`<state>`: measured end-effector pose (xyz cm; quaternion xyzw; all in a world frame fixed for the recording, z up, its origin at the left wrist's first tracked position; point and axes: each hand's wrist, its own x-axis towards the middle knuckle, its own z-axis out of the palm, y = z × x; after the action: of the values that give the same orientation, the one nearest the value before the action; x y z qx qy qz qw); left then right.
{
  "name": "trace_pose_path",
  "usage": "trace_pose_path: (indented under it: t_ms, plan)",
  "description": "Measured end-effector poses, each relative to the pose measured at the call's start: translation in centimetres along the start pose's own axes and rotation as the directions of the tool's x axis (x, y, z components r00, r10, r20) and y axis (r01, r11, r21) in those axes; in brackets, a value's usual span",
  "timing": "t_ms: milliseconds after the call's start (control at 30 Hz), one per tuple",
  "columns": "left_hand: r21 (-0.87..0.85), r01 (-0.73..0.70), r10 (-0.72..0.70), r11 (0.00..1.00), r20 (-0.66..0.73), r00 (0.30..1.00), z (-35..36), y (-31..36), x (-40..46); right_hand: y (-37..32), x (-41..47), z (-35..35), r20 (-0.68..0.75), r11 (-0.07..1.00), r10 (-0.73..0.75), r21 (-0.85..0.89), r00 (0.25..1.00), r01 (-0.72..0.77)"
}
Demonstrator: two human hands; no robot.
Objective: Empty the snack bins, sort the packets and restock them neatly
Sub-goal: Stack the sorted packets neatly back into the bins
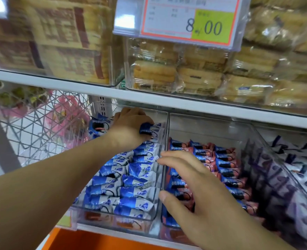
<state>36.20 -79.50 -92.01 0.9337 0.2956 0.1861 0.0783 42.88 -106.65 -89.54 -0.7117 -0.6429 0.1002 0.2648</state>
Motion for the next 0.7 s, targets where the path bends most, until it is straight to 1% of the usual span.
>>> trace_pose_path:
  t_ms: [133, 233, 333, 433, 500, 600, 700]
  plan:
    - [0.063, 0.005, -0.007, 0.998, 0.036, 0.999, 0.2, 0.1, 0.3, 0.0, 0.0, 0.2, -0.018, 1.0, -0.006, -0.006, 1.0, 0.006]
    - [-0.005, 0.024, -0.024, 1.0, 0.062, 0.998, -0.2, -0.1, 0.5, -0.1, 0.0, 0.2, -0.025, 1.0, -0.01, -0.009, 1.0, 0.01]
    - [-0.113, 0.009, -0.008, 0.994, 0.01, 1.0, -0.4, -0.4, 0.3, 0.0, -0.1, 0.2, -0.027, 1.0, -0.01, -0.007, 1.0, 0.01]
    - [-0.134, -0.019, 0.011, 0.991, -0.059, 0.998, -0.2, -0.4, 0.2, 0.0, -0.1, 0.2, -0.022, 1.0, -0.01, -0.003, 1.0, 0.01]
    - [-0.121, -0.01, -0.001, 0.993, -0.09, 0.996, 0.1, 0.0, 0.4, 0.0, -0.1, 0.2, -0.019, 1.0, -0.006, 0.0, 1.0, 0.006]
    - [-0.079, 0.007, -0.013, 0.997, -0.071, 0.997, 0.5, 0.6, 0.5, 0.1, -0.2, 0.3, -0.026, 1.0, -0.014, 0.007, 1.0, 0.014]
    - [-0.063, -0.014, 0.011, 0.998, -0.051, 0.999, 0.3, 0.4, 0.4, 0.1, -0.2, 0.3, -0.025, 1.0, -0.008, 0.007, 1.0, 0.008]
